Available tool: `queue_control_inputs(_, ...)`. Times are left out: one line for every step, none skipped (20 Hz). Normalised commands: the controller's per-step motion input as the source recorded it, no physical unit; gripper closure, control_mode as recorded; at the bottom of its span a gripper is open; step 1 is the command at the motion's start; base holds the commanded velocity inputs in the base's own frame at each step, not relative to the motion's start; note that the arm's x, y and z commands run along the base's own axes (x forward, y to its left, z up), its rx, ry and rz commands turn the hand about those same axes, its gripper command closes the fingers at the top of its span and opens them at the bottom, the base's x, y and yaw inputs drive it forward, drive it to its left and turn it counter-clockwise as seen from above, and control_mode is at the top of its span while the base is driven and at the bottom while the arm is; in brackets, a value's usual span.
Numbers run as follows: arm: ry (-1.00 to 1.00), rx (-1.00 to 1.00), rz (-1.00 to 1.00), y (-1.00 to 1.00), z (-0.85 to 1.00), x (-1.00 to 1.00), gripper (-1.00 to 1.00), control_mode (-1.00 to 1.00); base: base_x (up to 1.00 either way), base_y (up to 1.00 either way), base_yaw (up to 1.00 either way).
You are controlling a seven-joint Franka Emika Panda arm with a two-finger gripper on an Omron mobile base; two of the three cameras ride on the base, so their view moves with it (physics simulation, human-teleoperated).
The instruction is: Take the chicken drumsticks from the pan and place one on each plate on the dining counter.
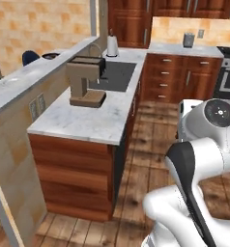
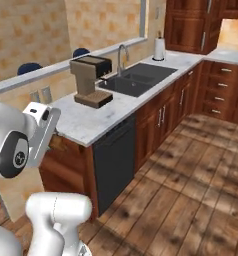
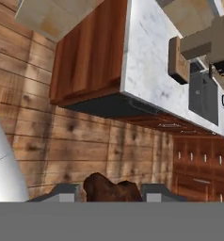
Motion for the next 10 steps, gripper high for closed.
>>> queue_control_inputs(0.0,0.0,0.0,0.0,0.0,0.0,1.0,1.0,-0.81,1.0,0.14)
queue_control_inputs(0.0,0.0,0.0,0.0,0.0,0.0,1.0,1.0,-0.79,1.0,0.12)
queue_control_inputs(0.0,0.0,0.0,0.0,0.0,0.0,1.0,1.0,-0.68,1.0,0.11)
queue_control_inputs(0.0,0.0,0.0,0.0,0.0,0.0,1.0,1.0,-0.53,1.0,0.08)
queue_control_inputs(0.0,0.0,0.0,0.0,0.0,0.0,1.0,1.0,-0.41,1.0,0.05)
queue_control_inputs(0.0,0.0,0.0,0.0,0.0,0.0,1.0,1.0,-0.16,1.0,0.02)
queue_control_inputs(0.0,0.0,0.0,0.0,0.0,0.0,1.0,1.0,-0.07,1.0,0.0)
queue_control_inputs(0.0,0.0,0.0,0.0,0.0,0.0,1.0,1.0,-0.02,1.0,0.0)
queue_control_inputs(0.0,0.0,0.0,0.0,0.0,0.0,1.0,1.0,0.0,1.0,0.0)
queue_control_inputs(0.0,0.0,0.0,0.0,0.0,0.0,1.0,1.0,0.0,1.0,0.0)
